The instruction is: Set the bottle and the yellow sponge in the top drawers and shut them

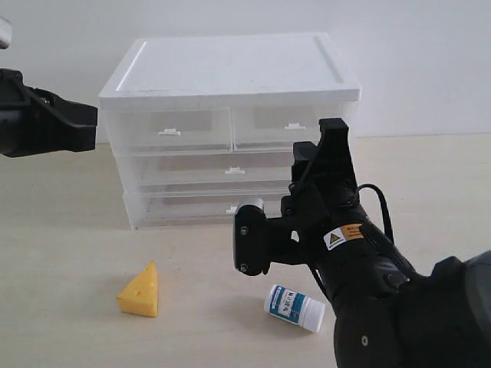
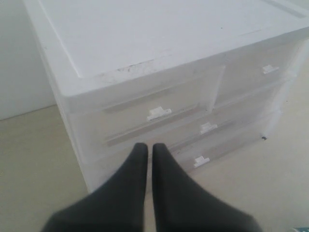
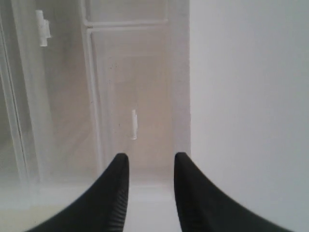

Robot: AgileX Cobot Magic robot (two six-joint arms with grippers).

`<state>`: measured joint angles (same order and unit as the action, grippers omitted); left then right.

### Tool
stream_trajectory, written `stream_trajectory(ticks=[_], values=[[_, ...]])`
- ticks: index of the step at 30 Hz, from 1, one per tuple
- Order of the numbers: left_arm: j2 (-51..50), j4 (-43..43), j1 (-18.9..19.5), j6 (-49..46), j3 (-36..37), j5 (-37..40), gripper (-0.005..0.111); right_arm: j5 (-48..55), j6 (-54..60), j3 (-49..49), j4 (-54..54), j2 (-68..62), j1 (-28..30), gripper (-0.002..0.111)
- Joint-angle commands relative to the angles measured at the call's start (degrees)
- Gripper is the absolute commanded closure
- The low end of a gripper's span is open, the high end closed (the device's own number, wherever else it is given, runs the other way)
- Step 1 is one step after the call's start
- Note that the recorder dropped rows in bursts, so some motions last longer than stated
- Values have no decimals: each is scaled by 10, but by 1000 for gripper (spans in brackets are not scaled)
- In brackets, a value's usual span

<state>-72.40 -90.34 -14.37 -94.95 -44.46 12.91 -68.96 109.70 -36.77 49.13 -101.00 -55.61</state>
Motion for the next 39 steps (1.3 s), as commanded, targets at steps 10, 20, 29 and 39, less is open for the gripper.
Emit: stream_trajectory(ticks=[10,20,29,39], values=[[-1,-22,-2,4,-2,10,103,-10,-69,2,-85,-4,81,80],[-42,-22,-2,9,-2,15,103,-10,-95,2,-99,-8,88,80],[-179,-47,-2,-51,-95,17,103,-9,-98,2,-102,-8,88,80],[-199,-47,-2,-61,-118,9,103,-10,-87,2,-99,-8,88,80]])
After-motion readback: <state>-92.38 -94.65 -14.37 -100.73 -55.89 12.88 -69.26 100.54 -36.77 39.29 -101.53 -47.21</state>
